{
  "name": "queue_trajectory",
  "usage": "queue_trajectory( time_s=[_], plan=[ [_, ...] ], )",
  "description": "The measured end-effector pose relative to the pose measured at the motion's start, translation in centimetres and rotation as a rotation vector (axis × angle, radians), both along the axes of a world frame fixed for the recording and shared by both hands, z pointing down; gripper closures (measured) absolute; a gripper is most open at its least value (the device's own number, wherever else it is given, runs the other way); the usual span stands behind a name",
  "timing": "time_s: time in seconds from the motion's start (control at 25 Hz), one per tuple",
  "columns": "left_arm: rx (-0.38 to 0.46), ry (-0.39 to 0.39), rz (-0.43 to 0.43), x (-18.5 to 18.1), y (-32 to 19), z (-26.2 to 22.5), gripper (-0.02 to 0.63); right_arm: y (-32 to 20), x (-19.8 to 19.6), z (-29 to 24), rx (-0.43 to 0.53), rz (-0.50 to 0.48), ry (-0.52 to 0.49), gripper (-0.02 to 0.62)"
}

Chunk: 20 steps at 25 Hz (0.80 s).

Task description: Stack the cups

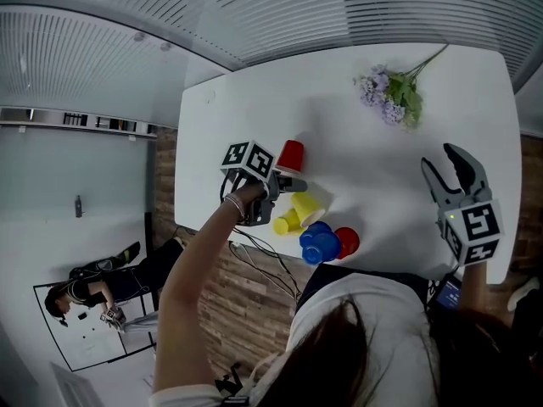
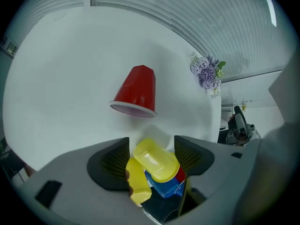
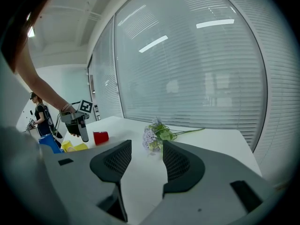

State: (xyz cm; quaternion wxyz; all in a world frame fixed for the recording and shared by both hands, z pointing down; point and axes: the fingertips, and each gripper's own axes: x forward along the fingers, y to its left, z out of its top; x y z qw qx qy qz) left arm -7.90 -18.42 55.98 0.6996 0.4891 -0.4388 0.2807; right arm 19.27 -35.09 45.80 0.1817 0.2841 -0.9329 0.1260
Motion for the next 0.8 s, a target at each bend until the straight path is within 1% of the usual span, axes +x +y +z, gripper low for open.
queue_trajectory(
  time_s=[0.2, 0.4, 0.48, 0.8],
  plan=[
    [-0.061, 0.015, -0.076, -0.7, 2.0, -0.9, 0.288, 0.0, -0.4, 0.9, -0.017, -0.027, -0.007, 0.36],
    [-0.096, 0.058, -0.164, 0.0, 3.0, -1.2, 0.287, -0.2, -0.4, 1.1, -0.034, -0.036, -0.028, 0.362],
    [-0.106, 0.066, -0.186, 0.4, 3.0, -1.3, 0.285, -0.3, -0.2, 1.4, -0.04, -0.036, -0.031, 0.364],
    [-0.208, 0.038, -0.136, 2.0, 3.6, -0.4, 0.282, -0.9, 1.0, 1.8, -0.065, -0.023, -0.056, 0.365]
  ],
)
